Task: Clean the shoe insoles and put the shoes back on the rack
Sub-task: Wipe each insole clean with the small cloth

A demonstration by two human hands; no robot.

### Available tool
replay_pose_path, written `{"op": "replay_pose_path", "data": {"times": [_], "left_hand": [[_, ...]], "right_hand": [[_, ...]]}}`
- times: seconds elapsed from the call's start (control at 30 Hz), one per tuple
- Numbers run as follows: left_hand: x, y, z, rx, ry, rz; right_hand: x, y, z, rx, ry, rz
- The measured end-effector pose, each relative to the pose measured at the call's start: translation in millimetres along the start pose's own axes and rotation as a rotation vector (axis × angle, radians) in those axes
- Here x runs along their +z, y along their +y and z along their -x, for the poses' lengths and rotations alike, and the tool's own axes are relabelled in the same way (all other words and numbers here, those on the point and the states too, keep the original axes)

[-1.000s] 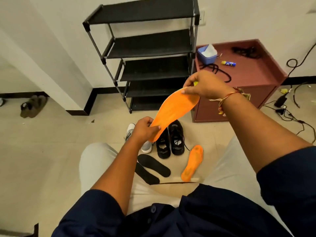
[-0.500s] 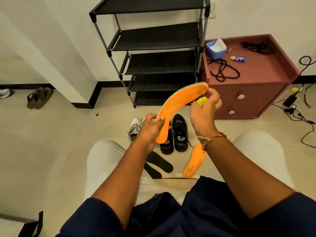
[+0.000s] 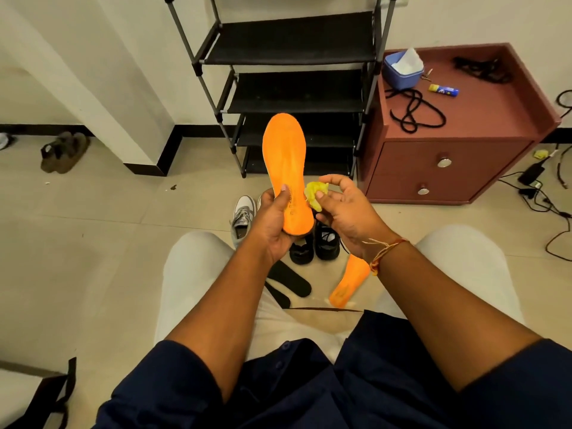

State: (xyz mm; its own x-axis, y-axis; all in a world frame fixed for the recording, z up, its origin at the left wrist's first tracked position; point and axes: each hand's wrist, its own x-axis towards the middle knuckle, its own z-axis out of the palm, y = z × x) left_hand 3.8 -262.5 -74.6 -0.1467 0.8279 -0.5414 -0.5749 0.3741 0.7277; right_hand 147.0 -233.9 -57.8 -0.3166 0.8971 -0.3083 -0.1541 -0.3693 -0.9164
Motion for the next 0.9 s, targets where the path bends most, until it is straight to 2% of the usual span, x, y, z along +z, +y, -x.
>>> {"op": "replay_pose_path", "data": {"times": [0.43, 0.7, 0.8, 0.9], "left_hand": [[2.2, 0.8, 1.1, 0.002, -0.09, 0.114], [3.2, -2.0, 2.5, -0.009, -0.122, 0.11], [6.9, -3.5, 4.3, -0.018, -0.146, 0.126], [9.8, -2.9, 8.3, -0.045, -0.154, 0.154]], "right_hand": [[-0.1, -0.2, -0.2, -0.119, 0.061, 0.028], [-1.4, -1.2, 2.2, -0.48, 0.109, 0.512], [0.9, 1.5, 1.5, -0.677, 0.098, 0.777], [3.8, 4.9, -0.8, -0.714, 0.015, 1.018]]}}
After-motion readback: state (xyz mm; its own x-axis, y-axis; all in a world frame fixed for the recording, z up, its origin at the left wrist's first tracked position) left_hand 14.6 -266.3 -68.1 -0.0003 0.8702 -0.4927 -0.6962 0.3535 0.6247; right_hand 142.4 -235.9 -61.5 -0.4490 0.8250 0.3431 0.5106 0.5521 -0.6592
